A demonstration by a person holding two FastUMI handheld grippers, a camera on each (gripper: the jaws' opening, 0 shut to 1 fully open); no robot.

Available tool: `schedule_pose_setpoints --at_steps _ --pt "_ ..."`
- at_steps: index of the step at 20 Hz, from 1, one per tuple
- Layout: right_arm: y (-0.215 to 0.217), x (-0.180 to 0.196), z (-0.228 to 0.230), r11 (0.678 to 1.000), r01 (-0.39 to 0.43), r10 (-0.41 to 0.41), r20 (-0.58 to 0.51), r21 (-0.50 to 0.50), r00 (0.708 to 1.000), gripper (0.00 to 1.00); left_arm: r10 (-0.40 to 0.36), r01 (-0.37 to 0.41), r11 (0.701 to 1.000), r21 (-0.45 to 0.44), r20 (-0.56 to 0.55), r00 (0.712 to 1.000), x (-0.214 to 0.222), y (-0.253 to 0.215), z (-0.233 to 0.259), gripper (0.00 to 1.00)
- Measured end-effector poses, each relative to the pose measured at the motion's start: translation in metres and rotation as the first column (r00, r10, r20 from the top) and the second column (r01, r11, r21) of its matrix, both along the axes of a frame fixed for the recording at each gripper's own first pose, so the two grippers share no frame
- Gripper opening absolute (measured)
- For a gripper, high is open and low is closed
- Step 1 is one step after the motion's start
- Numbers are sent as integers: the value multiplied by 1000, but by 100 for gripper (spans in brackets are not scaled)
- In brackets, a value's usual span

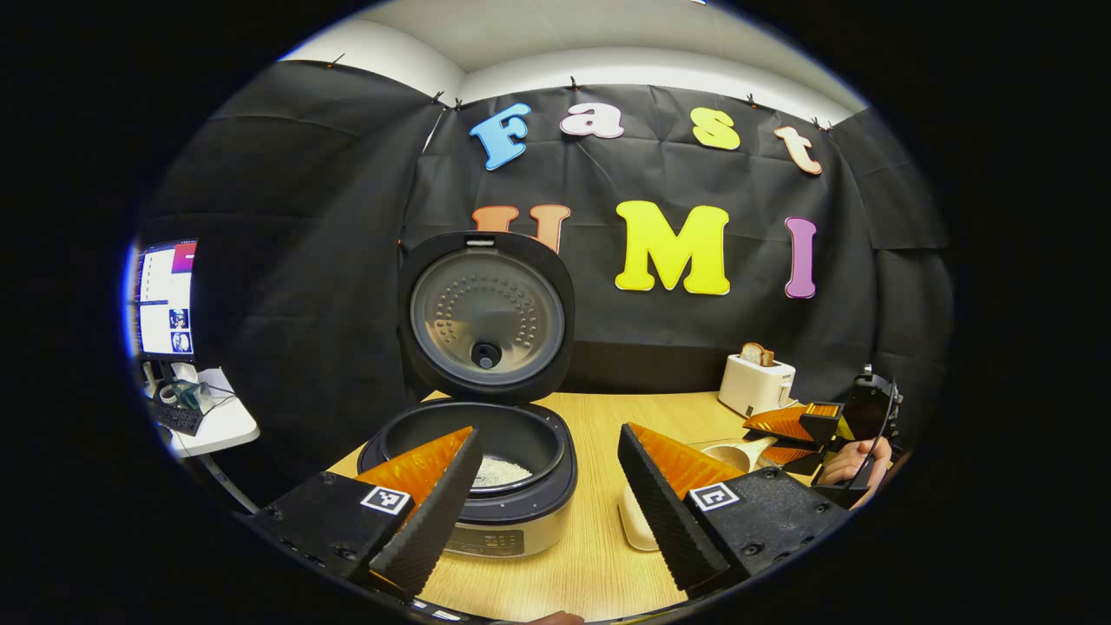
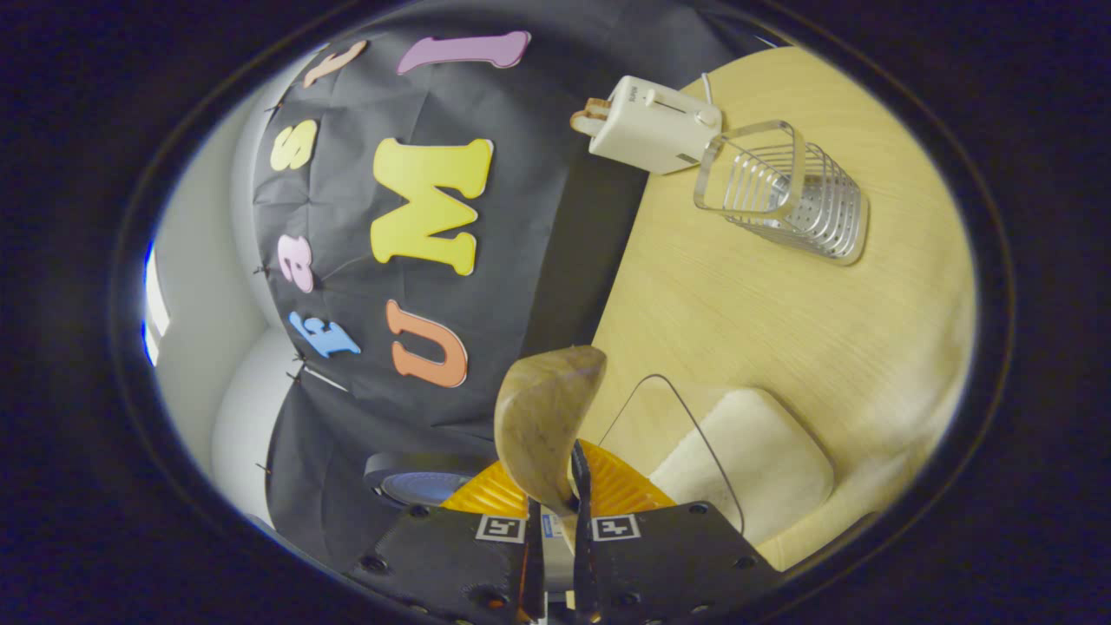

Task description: Close the left gripper, press the button to open the rice cooker; take a wooden spoon from the chopstick holder with the right hand, scoop a spoonful of rice and pour it into the rice cooker, then put the wooden spoon back into the chopstick holder.

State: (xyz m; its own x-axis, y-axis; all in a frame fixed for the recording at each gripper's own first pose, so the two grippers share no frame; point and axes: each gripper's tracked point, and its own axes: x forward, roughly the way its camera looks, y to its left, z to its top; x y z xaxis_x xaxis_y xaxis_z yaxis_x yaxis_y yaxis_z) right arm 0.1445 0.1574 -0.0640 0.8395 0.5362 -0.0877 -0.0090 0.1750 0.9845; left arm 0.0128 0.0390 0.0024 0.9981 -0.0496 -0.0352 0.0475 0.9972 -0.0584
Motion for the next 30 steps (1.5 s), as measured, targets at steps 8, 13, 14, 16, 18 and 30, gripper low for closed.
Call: schedule_pose_setpoints --at_steps 8,13,14,16,18,30 --pt "32 -10 18 982 -91 105 -80 167 991 13 32 -32 999 -26 9 999 -8 25 4 100" --pt "79 -15 53 981 -139 147 -47 133 988 13 53 -51 997 -61 31 998 -14 42 12 100" --pt "91 -15 60 980 -153 159 -40 126 986 13 57 -55 997 -61 32 998 -15 44 12 99" --pt "114 -14 73 980 -173 177 -23 101 984 13 62 -59 996 -72 36 997 -16 50 13 99" --pt "138 -11 83 980 -184 186 -15 73 982 13 59 -56 995 -87 30 998 -16 54 10 99" --pt "258 25 116 919 -134 182 98 -372 978 13 122 -122 977 -174 -11 992 -12 99 -5 97"
